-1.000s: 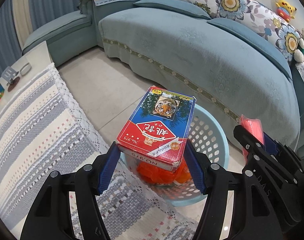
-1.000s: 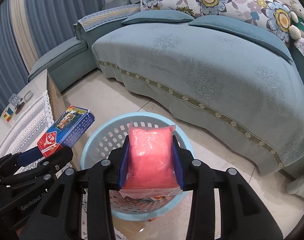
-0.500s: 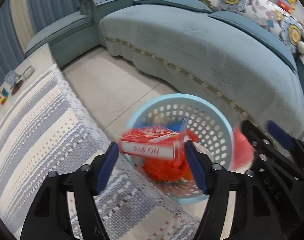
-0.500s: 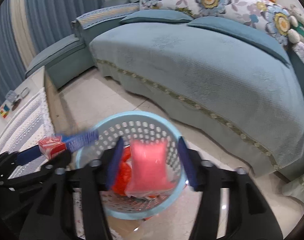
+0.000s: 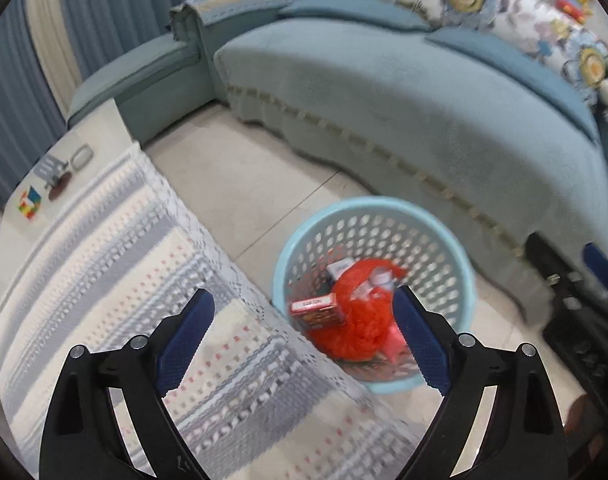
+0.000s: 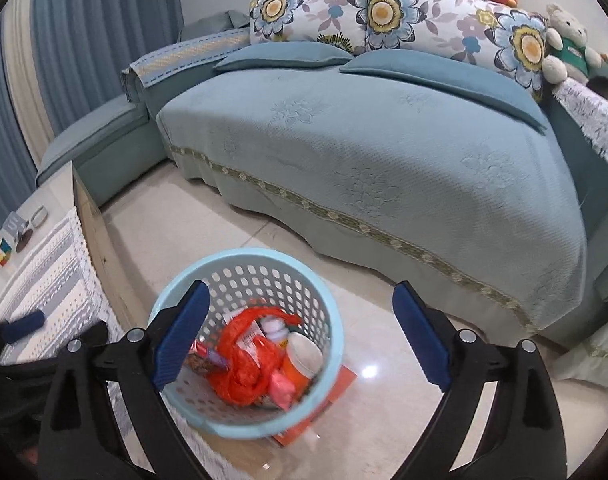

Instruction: Collect trash

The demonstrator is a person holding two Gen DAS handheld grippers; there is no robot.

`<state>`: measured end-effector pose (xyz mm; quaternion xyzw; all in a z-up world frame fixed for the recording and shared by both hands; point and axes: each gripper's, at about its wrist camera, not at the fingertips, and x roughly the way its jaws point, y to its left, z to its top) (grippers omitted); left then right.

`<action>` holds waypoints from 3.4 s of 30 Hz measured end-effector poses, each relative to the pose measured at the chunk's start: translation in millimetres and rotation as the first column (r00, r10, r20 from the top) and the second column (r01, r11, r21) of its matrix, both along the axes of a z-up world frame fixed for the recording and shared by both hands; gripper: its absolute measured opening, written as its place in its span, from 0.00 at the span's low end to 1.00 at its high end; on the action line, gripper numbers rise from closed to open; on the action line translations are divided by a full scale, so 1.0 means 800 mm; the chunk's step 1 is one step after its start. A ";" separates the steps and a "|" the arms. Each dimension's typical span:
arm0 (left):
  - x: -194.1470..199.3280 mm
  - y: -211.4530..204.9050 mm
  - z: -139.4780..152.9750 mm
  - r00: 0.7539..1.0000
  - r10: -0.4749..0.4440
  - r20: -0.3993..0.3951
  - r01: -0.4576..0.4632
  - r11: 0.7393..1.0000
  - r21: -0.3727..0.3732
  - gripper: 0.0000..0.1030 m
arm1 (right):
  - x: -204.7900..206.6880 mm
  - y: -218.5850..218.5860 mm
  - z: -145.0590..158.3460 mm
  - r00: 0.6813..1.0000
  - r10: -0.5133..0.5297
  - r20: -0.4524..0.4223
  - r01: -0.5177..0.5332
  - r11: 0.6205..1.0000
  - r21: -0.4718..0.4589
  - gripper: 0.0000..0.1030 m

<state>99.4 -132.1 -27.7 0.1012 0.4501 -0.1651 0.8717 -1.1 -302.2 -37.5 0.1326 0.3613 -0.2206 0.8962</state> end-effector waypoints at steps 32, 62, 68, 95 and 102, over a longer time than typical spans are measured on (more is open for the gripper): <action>-0.068 0.054 0.088 0.999 0.028 0.034 -0.028 1.000 0.007 0.85 | -0.070 0.059 0.084 0.993 0.080 -0.083 -0.083 0.996 -0.025 0.92; -0.059 0.040 0.079 0.993 0.061 0.103 -0.069 0.995 0.073 0.86 | -0.088 0.046 0.083 0.996 0.073 -0.042 -0.074 0.997 -0.020 0.92; -0.058 0.039 0.076 0.993 0.062 0.101 -0.071 0.993 0.089 0.86 | -0.087 0.046 0.083 0.996 0.072 -0.046 -0.073 0.997 -0.019 0.92; -0.063 0.091 0.095 0.968 0.177 0.177 -0.200 0.972 0.122 0.88 | -0.044 0.120 0.092 0.951 0.310 -0.015 -0.310 0.950 -0.038 0.92; -0.063 0.089 0.095 0.971 0.163 0.174 -0.186 0.974 0.125 0.88 | -0.045 0.107 0.088 0.957 0.290 -0.028 -0.291 0.956 -0.034 0.92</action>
